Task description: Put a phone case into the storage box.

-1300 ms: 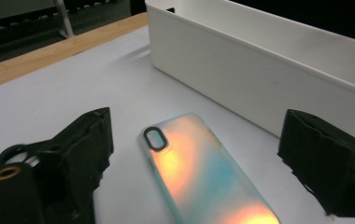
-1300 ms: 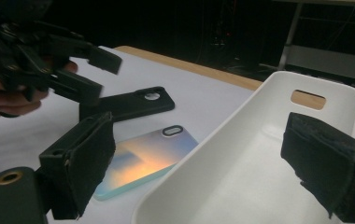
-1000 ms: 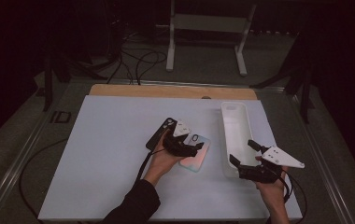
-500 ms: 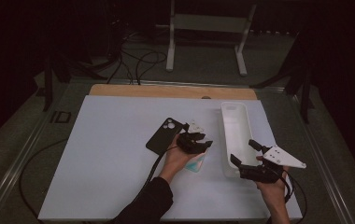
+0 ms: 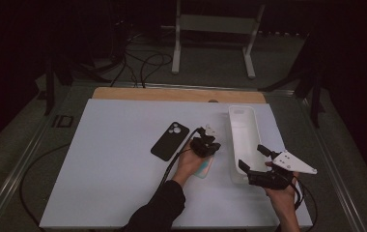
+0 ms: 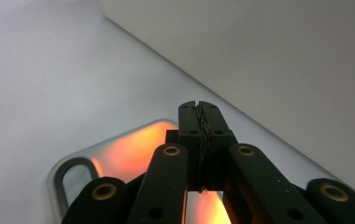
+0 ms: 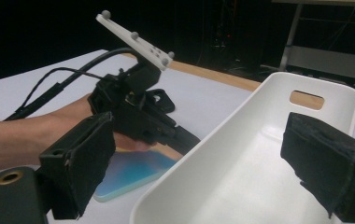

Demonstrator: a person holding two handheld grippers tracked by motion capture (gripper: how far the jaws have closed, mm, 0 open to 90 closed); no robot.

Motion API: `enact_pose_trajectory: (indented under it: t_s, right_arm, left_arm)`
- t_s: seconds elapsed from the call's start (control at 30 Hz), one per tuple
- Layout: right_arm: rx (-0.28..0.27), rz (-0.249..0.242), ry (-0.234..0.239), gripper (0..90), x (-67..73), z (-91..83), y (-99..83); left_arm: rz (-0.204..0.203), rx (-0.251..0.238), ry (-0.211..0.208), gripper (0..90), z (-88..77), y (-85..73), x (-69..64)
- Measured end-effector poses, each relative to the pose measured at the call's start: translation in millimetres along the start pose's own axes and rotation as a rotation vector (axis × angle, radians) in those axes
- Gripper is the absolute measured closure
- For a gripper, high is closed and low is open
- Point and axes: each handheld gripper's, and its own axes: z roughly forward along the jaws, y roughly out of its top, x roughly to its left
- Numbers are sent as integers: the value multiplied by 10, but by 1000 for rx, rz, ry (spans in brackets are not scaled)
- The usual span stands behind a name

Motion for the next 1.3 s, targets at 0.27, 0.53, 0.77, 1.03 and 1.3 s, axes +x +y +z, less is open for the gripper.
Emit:
enact_pose_trajectory:
  t_s: [0.27,0.53,0.77,1.03,1.3]
  right_arm:
    - [-1,5,-1,101,-17,-7,-8]
    - [1,2,-3,101,-17,-13,-7]
    - [4,-1,-3,101,-10,-8,-7]
    - [10,-4,-3,101,9,3,-7]
    - [8,-6,-5,101,25,7,2]
  left_arm:
    - [23,51,14,899,102,65,-43]
    - [54,112,17,899,62,45,-78]
    - [46,152,24,899,-95,-88,-34]
    - [61,192,11,898,-403,-289,-81]
    - [94,194,-11,896,-730,-472,-242]
